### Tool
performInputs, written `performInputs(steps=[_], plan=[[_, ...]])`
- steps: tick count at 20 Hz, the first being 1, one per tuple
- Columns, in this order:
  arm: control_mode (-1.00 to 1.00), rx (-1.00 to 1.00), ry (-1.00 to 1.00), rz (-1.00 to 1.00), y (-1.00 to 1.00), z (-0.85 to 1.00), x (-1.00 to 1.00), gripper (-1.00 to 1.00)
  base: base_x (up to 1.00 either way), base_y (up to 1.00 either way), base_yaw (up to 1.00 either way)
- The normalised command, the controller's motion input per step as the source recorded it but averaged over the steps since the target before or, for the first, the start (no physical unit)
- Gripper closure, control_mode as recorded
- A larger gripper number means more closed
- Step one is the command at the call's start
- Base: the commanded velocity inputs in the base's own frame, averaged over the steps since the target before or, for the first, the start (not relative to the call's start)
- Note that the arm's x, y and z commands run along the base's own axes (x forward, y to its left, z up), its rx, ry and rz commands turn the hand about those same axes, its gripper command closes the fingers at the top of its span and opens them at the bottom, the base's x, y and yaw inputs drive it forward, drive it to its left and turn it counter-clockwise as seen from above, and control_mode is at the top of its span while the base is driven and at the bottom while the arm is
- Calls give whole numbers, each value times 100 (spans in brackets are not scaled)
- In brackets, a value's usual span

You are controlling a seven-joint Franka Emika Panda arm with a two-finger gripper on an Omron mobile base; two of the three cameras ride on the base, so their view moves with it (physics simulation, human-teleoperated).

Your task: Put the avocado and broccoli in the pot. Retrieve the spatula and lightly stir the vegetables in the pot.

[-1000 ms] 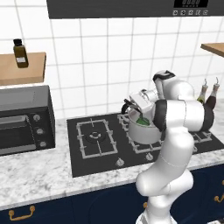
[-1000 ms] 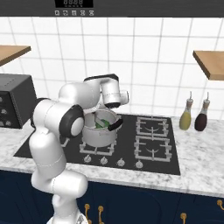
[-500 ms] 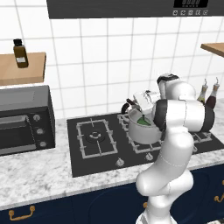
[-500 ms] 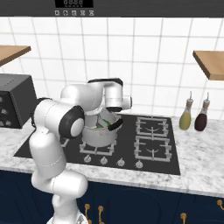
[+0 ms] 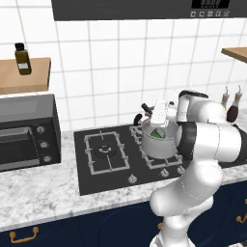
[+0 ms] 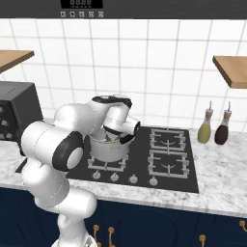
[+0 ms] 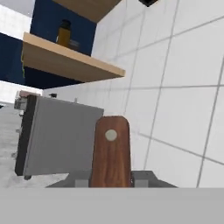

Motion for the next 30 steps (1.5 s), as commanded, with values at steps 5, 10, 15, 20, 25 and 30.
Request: performInputs(steps=[5,10,15,20,25,30], plan=[[-100,29,0,-64,8,22,-15,100,0,0,0],[-100,18,0,-68,0,4,-4,100,0,0,0],[-100,9,8,-70,-22,-31,12,100,0,0,0],[-100,0,1,-55,-46,-65,45,100,0,0,0],[-100,-1,-9,-33,5,-77,1,100,0,0,0],[-100,0,-22,-15,76,-4,42,100,0,0,0]])
